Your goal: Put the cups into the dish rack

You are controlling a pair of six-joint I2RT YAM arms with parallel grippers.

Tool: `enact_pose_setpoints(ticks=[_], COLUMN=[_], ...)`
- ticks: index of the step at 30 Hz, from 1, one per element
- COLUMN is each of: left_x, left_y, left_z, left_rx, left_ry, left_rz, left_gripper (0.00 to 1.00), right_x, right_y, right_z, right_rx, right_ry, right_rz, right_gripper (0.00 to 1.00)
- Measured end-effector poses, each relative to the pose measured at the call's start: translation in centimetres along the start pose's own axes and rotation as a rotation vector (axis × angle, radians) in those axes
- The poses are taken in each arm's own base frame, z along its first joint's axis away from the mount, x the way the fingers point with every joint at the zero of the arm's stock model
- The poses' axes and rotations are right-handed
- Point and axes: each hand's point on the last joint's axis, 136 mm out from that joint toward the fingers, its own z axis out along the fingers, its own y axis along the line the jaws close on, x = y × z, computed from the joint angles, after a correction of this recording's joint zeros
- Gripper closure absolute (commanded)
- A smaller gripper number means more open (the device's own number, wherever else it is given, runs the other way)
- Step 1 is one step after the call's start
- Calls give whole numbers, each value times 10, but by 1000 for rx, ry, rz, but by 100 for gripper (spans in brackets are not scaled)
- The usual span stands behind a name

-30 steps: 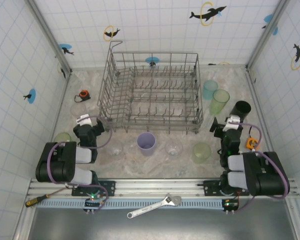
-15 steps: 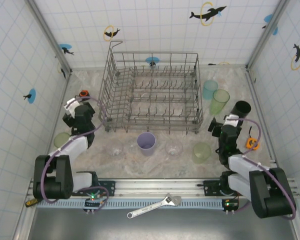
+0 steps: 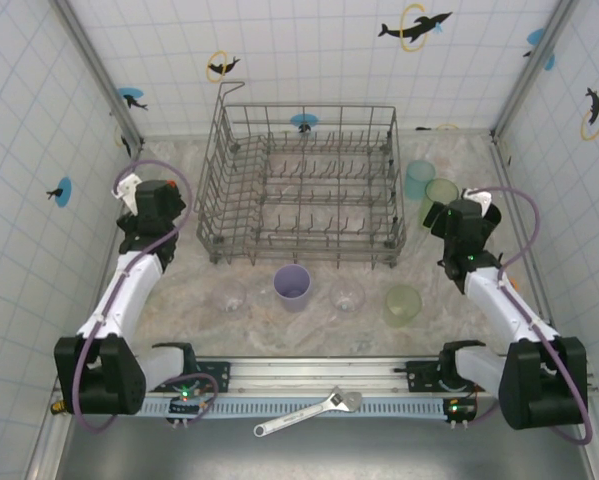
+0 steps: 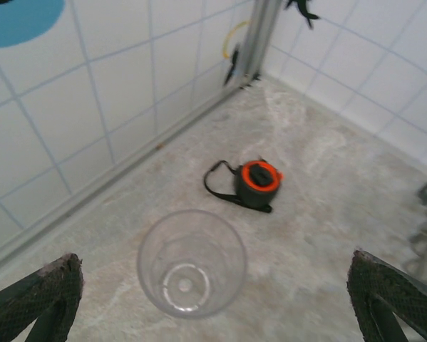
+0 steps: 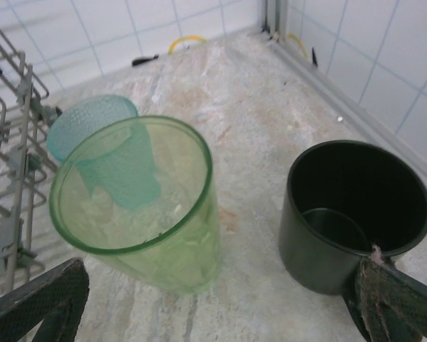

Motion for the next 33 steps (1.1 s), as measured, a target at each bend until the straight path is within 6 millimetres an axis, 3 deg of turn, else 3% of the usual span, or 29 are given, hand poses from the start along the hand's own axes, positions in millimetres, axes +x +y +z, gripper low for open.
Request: enact_pose_setpoints(ticks=[8,18,24,30,33], left_x=[14,-2,-29,-57,-61], left_y=[-22,-48,-60,-69,-71], left_z=[-19,-36,-48,-60,-63], left_rx=[149,269,320,353,367], left_ry=[141,166,116,63,51], left_rz=[-14,-20,-8,25,43], left_gripper=[2,2,2,2,2], right_x=[16,-35,-59,-65,-65], right_y=[10,20,32,46,51], right_z=[-1,-12,-11,-1,5], right_rx=[-67,-82,-100,-122,-116], right_ry=[180,212,234,284,311], right_rz=[-27,-5,-29,-55,-68], right_gripper=[0,0,0,4,9])
